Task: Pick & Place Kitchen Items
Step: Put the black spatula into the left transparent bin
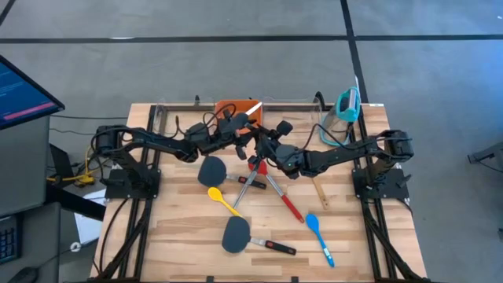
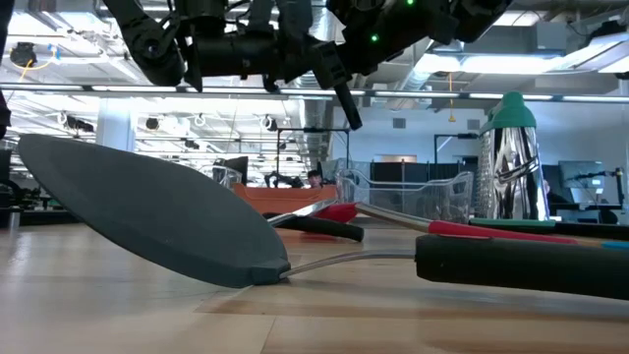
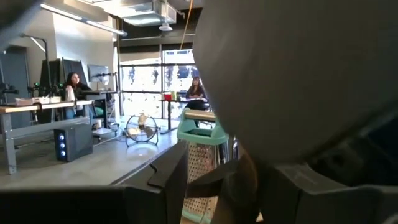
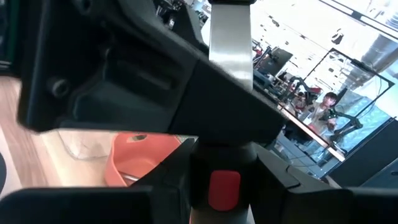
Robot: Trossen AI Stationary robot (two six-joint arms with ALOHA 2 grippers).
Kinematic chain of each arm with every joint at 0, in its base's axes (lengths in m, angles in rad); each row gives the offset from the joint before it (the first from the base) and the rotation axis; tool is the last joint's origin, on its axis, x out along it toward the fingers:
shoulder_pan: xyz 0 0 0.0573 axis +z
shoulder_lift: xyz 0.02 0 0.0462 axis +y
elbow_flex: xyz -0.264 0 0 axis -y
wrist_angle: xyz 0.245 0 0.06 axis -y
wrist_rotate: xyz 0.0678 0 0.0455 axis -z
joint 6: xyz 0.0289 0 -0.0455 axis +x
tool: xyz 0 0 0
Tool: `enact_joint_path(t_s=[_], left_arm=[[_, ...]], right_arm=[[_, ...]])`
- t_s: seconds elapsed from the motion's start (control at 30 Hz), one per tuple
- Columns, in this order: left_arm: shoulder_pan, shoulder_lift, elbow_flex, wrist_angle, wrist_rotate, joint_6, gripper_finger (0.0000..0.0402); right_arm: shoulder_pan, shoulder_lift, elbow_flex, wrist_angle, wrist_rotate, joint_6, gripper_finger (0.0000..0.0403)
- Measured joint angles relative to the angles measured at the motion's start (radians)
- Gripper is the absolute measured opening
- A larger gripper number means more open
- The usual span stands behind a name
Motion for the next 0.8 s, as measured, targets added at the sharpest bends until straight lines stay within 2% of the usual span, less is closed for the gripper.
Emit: enact_joint_path(t_s=[0.33, 0.57, 0.8], left_arm=[[-0.002, -0.001, 0.000, 0.005, 0.004, 0.000, 0.0101], [-0.002, -0.001, 0.000, 0.006, 0.036, 0.054, 0.0011], [0.003, -0.001, 0.000, 0.005, 0.059, 0.092, 0.0004]], right_arm=[[-0.002, 0.000, 0.000, -0.013, 0.000, 0.002, 0.0102], [-0.002, 0.000, 0.000, -0.012, 0.002, 0.002, 0.0102], [-0.002, 0.000, 0.000, -0.013, 0.003, -0.001, 0.0102]])
